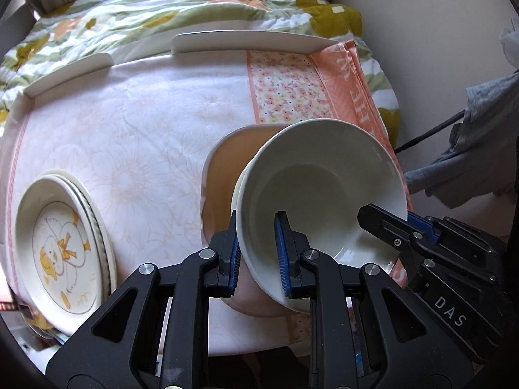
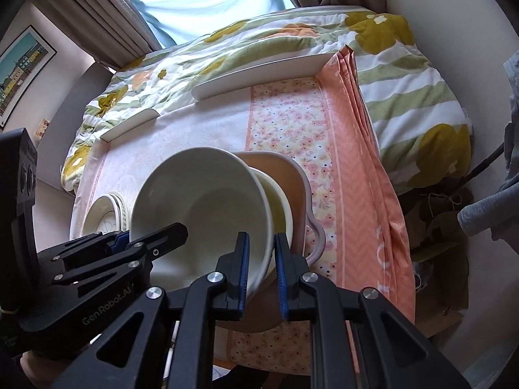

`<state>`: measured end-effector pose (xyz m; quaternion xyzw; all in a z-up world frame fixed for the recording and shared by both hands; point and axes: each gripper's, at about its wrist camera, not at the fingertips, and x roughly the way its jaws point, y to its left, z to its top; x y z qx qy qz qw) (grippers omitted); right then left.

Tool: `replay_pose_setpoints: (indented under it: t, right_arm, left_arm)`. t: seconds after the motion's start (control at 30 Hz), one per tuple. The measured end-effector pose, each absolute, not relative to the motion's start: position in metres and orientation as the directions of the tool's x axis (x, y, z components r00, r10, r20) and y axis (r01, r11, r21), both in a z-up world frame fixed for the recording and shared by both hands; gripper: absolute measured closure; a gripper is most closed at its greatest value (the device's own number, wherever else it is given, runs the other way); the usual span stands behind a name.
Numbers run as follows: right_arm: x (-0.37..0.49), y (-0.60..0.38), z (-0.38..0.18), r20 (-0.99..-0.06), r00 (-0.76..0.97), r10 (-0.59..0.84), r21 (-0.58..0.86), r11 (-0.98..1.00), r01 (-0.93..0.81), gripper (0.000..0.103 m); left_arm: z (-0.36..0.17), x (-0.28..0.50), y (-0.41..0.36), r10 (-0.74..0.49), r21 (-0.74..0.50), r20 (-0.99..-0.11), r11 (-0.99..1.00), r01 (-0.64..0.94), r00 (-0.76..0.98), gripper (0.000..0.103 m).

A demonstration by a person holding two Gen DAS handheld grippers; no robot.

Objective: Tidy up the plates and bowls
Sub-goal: 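Lower the small white bowl into the cream bowl and open the left gripper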

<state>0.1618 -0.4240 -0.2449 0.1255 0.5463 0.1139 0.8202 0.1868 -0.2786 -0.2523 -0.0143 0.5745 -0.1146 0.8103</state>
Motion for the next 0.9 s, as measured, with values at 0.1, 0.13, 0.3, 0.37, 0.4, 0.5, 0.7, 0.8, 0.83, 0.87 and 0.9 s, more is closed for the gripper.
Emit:
replay_pose_setpoints:
  t: [0.1,0.13,0.3,0.37,0.4,0.5,0.7,0.8,0.83,0.87,0.9]
  right_arm:
    - [0.161,-0.424,-0.246,-0.871,0.380,0.311,0.319,0.947,-0.044,0.089]
    - [0.161,-0.424,-0.246,-0.872,0.382,0.305,0.314,0.949,-0.040,0.089]
    - [0.161,-0.426,-0.246,-0.873,0.389,0.295,0.309,0.951,-0.028,0.089]
    - [0.160,-0.426,-0.246,-0.874,0.388,0.291,0.305,0.952,-0.026,0.089]
    - [0.160,-0.426,-0.246,-0.874,0.389,0.290,0.305,0.952,-0.024,0.089]
    - [0.160,-0.426,-0.246,-0.875,0.390,0.287,0.304,0.953,-0.020,0.089]
    - [0.160,-0.428,-0.246,-0.874,0.394,0.284,0.303,0.953,-0.015,0.089]
    - [0.160,-0.428,-0.245,-0.873,0.397,0.282,0.302,0.953,-0.013,0.089]
    - [0.160,-0.428,-0.245,-0.873,0.398,0.282,0.303,0.953,-0.012,0.089]
    - [0.160,-0.428,-0.244,-0.873,0.398,0.282,0.302,0.953,-0.013,0.089]
    - [0.160,-0.428,-0.244,-0.872,0.400,0.282,0.303,0.953,-0.012,0.089]
  left_arm:
    - [-0.252,0.188,-0.284,-0.178,-0.118,-0.930,0.973,0.198,0.321,0.087]
    - [-0.252,0.188,-0.286,-0.171,-0.106,-0.930,0.973,0.206,0.325,0.087]
    - [-0.252,0.188,-0.294,-0.128,-0.042,-0.929,0.969,0.245,0.348,0.087]
    - [-0.252,0.188,-0.296,-0.109,-0.017,-0.928,0.967,0.254,0.355,0.087]
    - [-0.253,0.188,-0.298,-0.099,-0.003,-0.928,0.966,0.258,0.360,0.087]
    - [-0.253,0.187,-0.301,-0.076,0.028,-0.925,0.963,0.268,0.371,0.087]
    - [-0.253,0.189,-0.303,-0.057,0.055,-0.924,0.959,0.277,0.379,0.087]
    - [-0.253,0.189,-0.304,-0.049,0.063,-0.925,0.958,0.279,0.378,0.087]
    - [-0.253,0.189,-0.304,-0.048,0.064,-0.925,0.958,0.280,0.376,0.086]
    - [-0.253,0.189,-0.304,-0.049,0.062,-0.926,0.958,0.279,0.373,0.087]
    - [-0.253,0.189,-0.303,-0.050,0.059,-0.927,0.959,0.277,0.371,0.087]
